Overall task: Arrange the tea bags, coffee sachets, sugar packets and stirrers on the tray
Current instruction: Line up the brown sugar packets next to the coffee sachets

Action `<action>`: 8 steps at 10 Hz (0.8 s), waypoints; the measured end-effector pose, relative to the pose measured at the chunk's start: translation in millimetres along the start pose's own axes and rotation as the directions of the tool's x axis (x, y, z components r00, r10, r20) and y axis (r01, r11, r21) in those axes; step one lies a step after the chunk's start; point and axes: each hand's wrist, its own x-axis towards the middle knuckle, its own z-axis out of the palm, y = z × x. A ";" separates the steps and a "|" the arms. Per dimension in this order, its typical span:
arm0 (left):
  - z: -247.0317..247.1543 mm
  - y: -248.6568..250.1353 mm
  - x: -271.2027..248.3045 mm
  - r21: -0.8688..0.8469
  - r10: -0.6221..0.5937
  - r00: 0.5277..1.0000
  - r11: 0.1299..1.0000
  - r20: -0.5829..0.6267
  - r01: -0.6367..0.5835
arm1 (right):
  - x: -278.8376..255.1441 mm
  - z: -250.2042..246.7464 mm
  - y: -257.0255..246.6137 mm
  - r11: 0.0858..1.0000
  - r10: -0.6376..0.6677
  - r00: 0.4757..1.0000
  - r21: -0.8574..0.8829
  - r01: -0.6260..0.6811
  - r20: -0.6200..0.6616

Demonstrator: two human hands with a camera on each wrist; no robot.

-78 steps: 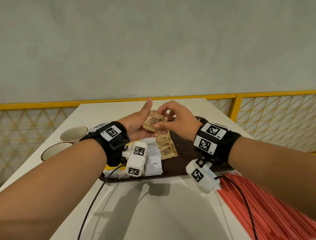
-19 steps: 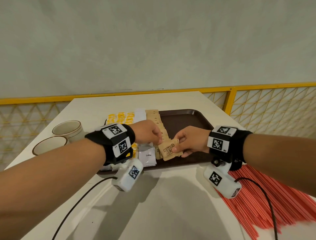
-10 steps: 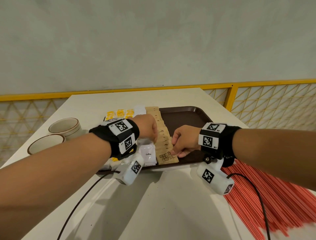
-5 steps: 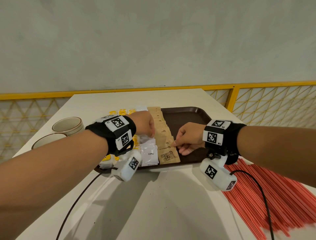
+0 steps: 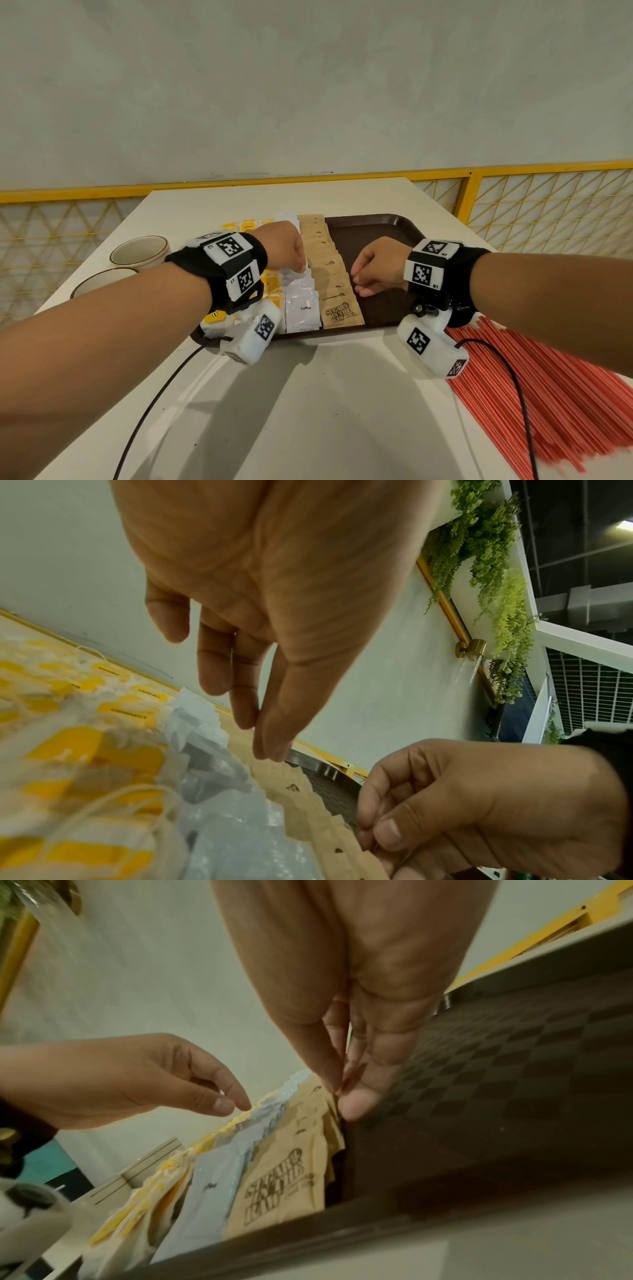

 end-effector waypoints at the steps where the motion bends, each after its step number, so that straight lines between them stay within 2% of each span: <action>1: 1.8 2.0 -1.1 0.006 -0.004 1.000 1.000 0.007 0.004 | 2.0 2.7 4.3 1.000 -0.012 1.000 -0.023 0.013 0.012; 2: 2.9 3.5 -1.7 0.014 -0.011 1.000 1.000 0.010 0.011 | 4.2 3.8 7.6 0.996 -0.023 1.000 -0.091 0.022 -0.007; 4: -2.3 2.3 -1.1 0.020 -0.039 0.999 0.999 -0.020 0.040 | 8.6 3.1 9.1 0.999 -0.044 0.999 -0.028 0.044 -0.013; 5: -7.3 0.1 0.7 -0.023 -0.074 0.996 0.997 -0.058 0.073 | 24.2 3.5 10.3 0.998 -0.061 0.995 -0.012 0.060 -0.084; 7: -14.9 -9.5 1.8 -0.075 -0.154 0.985 0.986 -0.077 0.148 | 40.8 17.0 7.9 0.999 -0.025 0.998 0.046 0.027 -0.050; 8: -18.7 -17.5 0.5 -0.075 -0.206 0.974 0.977 -0.093 0.200 | 41.3 18.6 3.7 0.997 0.032 0.997 0.079 -0.026 -0.073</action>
